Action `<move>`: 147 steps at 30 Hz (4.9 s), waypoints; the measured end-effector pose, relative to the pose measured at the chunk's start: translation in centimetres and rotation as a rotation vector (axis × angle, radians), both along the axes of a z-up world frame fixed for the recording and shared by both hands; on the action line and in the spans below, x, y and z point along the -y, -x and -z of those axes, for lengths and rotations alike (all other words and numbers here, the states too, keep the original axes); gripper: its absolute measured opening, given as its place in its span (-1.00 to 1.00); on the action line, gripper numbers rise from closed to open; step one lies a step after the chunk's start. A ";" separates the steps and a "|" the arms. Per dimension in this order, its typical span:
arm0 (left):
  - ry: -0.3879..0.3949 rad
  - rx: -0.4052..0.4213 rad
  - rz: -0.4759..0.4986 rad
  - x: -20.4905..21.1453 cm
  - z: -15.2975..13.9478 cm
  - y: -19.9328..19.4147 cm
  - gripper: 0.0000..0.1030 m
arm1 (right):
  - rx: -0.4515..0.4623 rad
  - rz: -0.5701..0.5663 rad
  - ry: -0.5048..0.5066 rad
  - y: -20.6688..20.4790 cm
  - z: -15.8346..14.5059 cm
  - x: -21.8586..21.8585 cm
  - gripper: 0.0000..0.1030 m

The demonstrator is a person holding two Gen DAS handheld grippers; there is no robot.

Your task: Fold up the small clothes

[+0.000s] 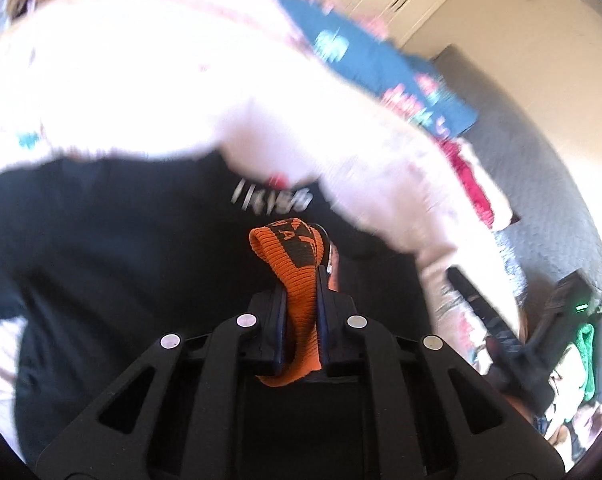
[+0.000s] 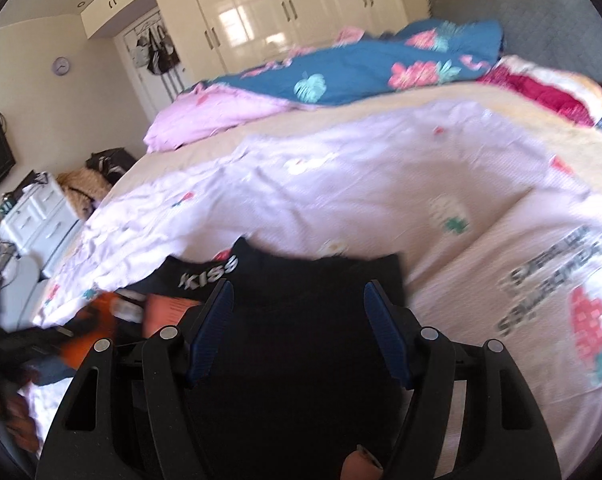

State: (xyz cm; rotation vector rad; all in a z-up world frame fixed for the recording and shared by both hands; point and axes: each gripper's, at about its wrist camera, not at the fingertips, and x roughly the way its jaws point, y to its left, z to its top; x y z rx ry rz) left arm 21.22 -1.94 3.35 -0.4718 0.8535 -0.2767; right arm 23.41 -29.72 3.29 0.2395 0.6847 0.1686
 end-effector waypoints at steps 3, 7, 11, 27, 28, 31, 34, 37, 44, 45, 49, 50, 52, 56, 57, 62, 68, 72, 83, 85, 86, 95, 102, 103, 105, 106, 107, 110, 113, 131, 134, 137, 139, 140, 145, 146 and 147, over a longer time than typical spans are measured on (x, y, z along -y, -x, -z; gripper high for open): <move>-0.009 0.086 -0.011 -0.6 -3.3 1.1 -0.90 | 0.038 0.025 0.012 0.7 -1.0 1.0 0.29; -0.012 0.125 -0.028 -1.7 -4.9 2.4 -0.90 | 0.049 0.040 -0.004 1.0 -1.3 1.8 0.29; -0.007 0.092 -0.060 -2.6 -3.7 2.7 -0.91 | 0.031 0.018 0.009 0.8 -1.1 1.4 0.29; -0.135 -0.113 -0.196 -6.5 4.4 1.8 -0.87 | -0.149 -0.223 0.157 -0.9 3.9 -7.6 0.30; -0.162 -0.111 -0.210 -6.6 4.5 1.9 -0.77 | -0.156 -0.227 0.163 -0.9 4.1 -7.8 0.30; -0.215 -0.104 -0.224 -6.6 4.6 2.3 -0.58 | -0.188 -0.233 0.171 -1.1 5.1 -8.2 0.33; -0.273 -0.120 -0.209 -6.0 5.4 2.0 -0.41 | -0.212 -0.235 0.176 -1.2 5.8 -8.4 0.35; -0.296 -0.186 -0.189 -5.8 7.4 1.7 -0.33 | -0.255 -0.226 0.197 -1.1 7.1 -8.4 0.37; -0.241 -0.204 -0.205 -7.5 9.0 2.8 -0.08 | -0.283 -0.197 0.241 -0.2 8.3 -8.3 0.40; -0.235 -0.195 -0.211 -7.7 8.6 3.1 -0.06 | -0.266 -0.193 0.231 0.1 7.9 -8.3 0.48; -0.225 -0.147 -0.247 -9.2 7.0 4.5 0.16 | -0.212 -0.196 0.206 1.1 6.4 -9.3 0.75; -0.220 -0.139 -0.255 -9.6 6.7 4.8 0.26 | -0.193 -0.204 0.202 1.5 5.9 -9.9 0.79; -0.258 -0.133 -0.313 -10.8 6.1 5.6 0.55 | -0.159 -0.225 0.198 2.3 5.0 -11.2 0.88; -0.276 -0.122 -0.399 -13.3 5.5 7.2 0.73 | -0.113 -0.274 0.193 3.8 3.6 -14.3 0.91; -0.277 -0.124 -0.428 -14.2 5.4 7.6 0.76 | -0.103 -0.292 0.193 4.1 3.3 -15.3 0.91; -0.258 -0.132 -0.522 -17.9 5.2 9.3 0.82 | -0.078 -0.357 0.216 5.1 2.2 -19.6 0.91; -0.243 -0.149 -0.611 -21.2 5.4 10.9 0.82 | -0.056 -0.427 0.223 6.0 1.4 -24.1 0.91; -0.235 -0.161 -0.676 -23.8 5.6 11.9 0.82 | -0.051 -0.465 0.239 6.3 1.2 -26.6 0.91; -0.215 -0.196 -0.801 -28.1 6.6 14.3 0.82 | -0.039 -0.561 0.272 7.7 1.4 -32.3 0.91; -0.202 -0.201 -0.814 -28.9 6.9 14.3 0.82 | -0.038 -0.576 0.282 8.0 1.5 -33.1 0.91; -0.194 -0.202 -0.819 -29.2 7.1 14.5 0.82 | -0.038 -0.583 0.285 8.1 1.6 -33.4 0.91; -0.115 -0.170 -0.938 -32.9 8.5 15.0 0.35 | -0.057 -0.593 0.308 8.8 2.8 -34.1 0.91; -0.048 0.005 -0.940 -32.8 6.3 16.3 -0.81 | -0.094 -0.526 0.281 8.4 3.4 -31.1 0.91; -0.054 0.033 -0.932 -32.4 5.4 16.6 -0.82 | -0.099 -0.516 0.276 8.3 3.4 -30.6 0.91; -0.059 0.076 -0.919 -31.5 4.0 17.0 -0.82 | -0.108 -0.495 0.259 8.2 3.4 -29.4 0.91; -0.057 0.098 -0.906 -30.9 3.2 17.2 -0.82 | -0.109 -0.487 0.254 8.1 3.3 -29.0 0.91; -0.058 0.105 -0.897 -30.5 2.8 17.2 -0.82 | -0.109 -0.477 0.249 8.2 3.2 -28.4 0.91; -0.062 0.131 -0.864 -29.2 1.3 17.0 -0.83 | -0.112 -0.441 0.229 8.0 2.8 -26.5 0.91; -0.073 0.159 -0.824 -27.7 -0.7 16.4 -0.83 | -0.118 -0.395 0.193 7.7 2.5 -24.1 0.91; -0.192 0.265 -0.602 -18.6 -7.9 11.7 -0.85 | -0.110 -0.181 0.051 7.4 1.0 -12.3 0.91; -0.213 0.281 -0.561 -16.4 -8.6 10.8 -0.85 | -0.111 -0.148 0.018 7.4 1.0 -10.3 0.91; -0.223 0.298 -0.510 -14.2 -9.2 9.9 -0.85 | -0.107 -0.119 -0.007 7.4 0.9 -8.6 0.91; -0.230 0.308 -0.470 -12.5 -9.6 9.2 -0.85 | -0.104 -0.096 -0.020 7.5 0.8 -7.4 0.91; -0.227 0.312 -0.447 -11.6 -9.7 8.9 -0.85 | -0.103 -0.085 -0.030 7.4 0.8 -6.8 0.91; -0.228 0.323 -0.340 -7.2 -9.4 7.6 -0.85 | -0.095 -0.030 -0.079 7.6 0.7 -3.9 0.91; -0.231 0.324 -0.310 -6.0 -9.2 7.3 -0.85 | -0.094 -0.018 -0.084 7.7 0.6 -3.4 0.91; -0.231 0.324 -0.290 -5.3 -9.0 7.2 -0.85 | -0.093 -0.011 -0.088 7.7 0.6 -3.0 0.91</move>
